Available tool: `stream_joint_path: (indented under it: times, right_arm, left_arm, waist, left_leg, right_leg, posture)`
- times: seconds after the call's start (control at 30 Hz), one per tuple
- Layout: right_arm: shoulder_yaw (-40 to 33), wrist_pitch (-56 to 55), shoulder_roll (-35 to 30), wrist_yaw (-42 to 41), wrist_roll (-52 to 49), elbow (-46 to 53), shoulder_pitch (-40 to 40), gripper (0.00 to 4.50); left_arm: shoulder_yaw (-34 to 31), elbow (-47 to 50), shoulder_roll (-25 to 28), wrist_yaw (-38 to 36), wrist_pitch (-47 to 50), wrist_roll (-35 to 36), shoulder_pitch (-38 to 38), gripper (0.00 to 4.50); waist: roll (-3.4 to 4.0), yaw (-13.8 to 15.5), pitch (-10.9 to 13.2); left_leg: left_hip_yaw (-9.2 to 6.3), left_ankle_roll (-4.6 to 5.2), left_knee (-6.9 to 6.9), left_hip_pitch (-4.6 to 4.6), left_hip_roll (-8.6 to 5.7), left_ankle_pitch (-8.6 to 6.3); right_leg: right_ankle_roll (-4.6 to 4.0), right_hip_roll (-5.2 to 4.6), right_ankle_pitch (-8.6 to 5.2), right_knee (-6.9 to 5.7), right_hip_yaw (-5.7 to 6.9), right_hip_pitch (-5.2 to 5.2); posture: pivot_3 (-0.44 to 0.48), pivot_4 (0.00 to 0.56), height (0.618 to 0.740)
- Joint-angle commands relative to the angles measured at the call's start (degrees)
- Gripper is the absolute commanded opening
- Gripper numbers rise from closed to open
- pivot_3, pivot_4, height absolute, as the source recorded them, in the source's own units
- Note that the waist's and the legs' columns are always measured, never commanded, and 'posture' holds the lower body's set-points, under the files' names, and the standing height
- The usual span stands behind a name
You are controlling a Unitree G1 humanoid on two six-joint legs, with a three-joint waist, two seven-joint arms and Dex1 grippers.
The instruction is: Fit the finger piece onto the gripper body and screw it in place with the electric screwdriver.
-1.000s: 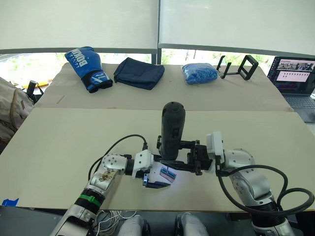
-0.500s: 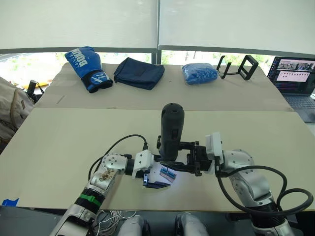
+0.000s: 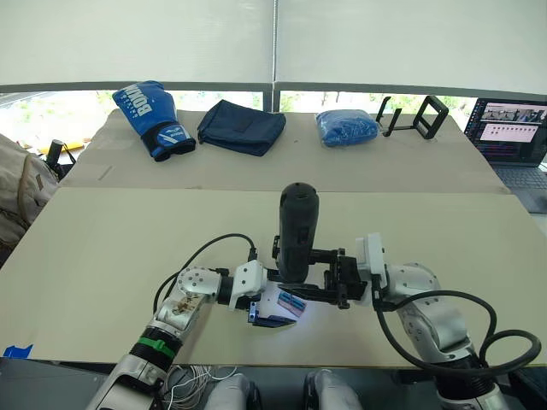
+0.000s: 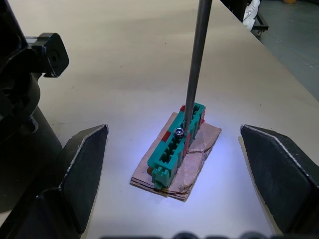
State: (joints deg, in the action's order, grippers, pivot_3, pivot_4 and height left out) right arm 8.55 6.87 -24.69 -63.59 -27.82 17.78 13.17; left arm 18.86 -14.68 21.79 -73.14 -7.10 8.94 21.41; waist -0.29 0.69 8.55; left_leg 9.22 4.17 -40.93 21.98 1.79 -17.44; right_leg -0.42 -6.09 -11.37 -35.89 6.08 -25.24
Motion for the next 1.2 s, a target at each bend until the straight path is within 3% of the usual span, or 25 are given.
stream_joint_path:
  times: [0.03,1.2]
  right_arm:
    - [-0.57,-2.35,0.72,0.01,-0.85,1.27,1.02,1.94]
    - [-1.13,-1.53,1.0,-0.94,-1.79,1.0,1.12,1.94]
  left_arm:
    - [2.4,-1.15,0.0,-0.27,1.38,-1.39,-1.84,4.47]
    - [2.67,-2.09,-0.23,-0.08,0.44,-1.68,-2.39,4.47]
  waist:
    - [0.0,-0.01,0.0]
    - [0.0,0.0,0.0]
  left_leg:
    - [0.0,0.0,0.0,0.0,0.0,0.0]
    - [-0.01,0.01,0.0,0.0,0.0,0.0]
  right_leg:
    - [0.0,0.0,0.0,0.0,0.0,0.0]
    - [0.0,-0.01,0.0,0.0,0.0,0.0]
  posture:
    - [0.0,0.15,0.74]
    - [0.0,0.15,0.74]
